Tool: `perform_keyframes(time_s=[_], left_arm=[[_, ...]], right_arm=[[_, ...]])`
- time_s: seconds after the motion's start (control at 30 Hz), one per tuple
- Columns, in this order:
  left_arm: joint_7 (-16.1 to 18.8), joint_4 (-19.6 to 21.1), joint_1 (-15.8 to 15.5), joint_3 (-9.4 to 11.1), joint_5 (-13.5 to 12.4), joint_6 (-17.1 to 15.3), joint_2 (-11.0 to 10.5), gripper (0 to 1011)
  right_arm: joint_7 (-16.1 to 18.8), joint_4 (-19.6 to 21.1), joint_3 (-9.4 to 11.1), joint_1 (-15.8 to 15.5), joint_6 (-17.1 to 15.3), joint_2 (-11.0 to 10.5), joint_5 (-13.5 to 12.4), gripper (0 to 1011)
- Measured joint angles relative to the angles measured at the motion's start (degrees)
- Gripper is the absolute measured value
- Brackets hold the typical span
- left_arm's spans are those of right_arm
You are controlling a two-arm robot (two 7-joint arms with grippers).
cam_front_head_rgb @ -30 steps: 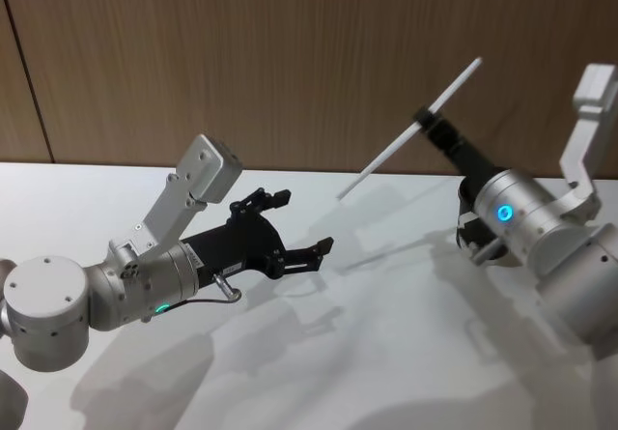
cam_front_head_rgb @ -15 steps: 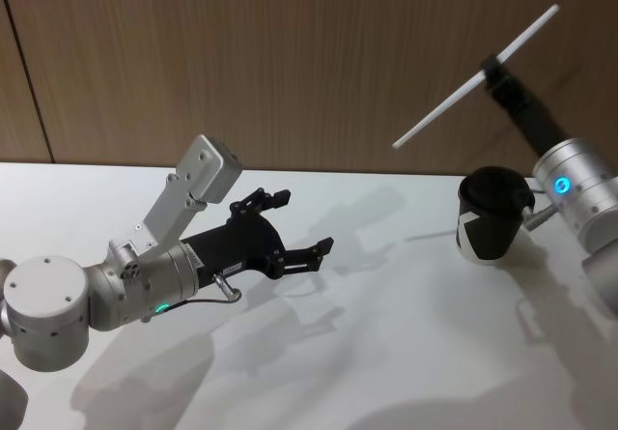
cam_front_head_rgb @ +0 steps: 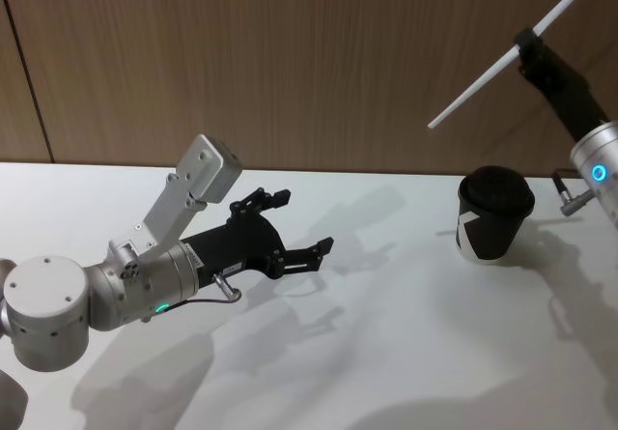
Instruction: Pick up the straw with one hand, pass it to the other hand, and insert it into the cup.
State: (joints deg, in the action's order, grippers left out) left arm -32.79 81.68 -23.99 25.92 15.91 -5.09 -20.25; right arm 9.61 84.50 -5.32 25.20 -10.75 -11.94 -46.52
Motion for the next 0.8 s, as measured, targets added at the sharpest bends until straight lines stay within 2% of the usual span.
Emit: perform_keyframes(time_s=[0.57, 0.8], left_arm=[[0.0, 0.0, 0.0, 0.0, 0.0, 0.0, 0.0, 1003], [0.0, 0.0, 0.0, 0.0, 0.0, 0.0, 0.0, 1003]], right_arm=[[9.37, -0.09, -2.33, -0.31, 2.96, -6.41, 1.74, 0], [11.81, -0.9, -3.18, -0.27, 3.47, -8.43, 2.26, 0]])
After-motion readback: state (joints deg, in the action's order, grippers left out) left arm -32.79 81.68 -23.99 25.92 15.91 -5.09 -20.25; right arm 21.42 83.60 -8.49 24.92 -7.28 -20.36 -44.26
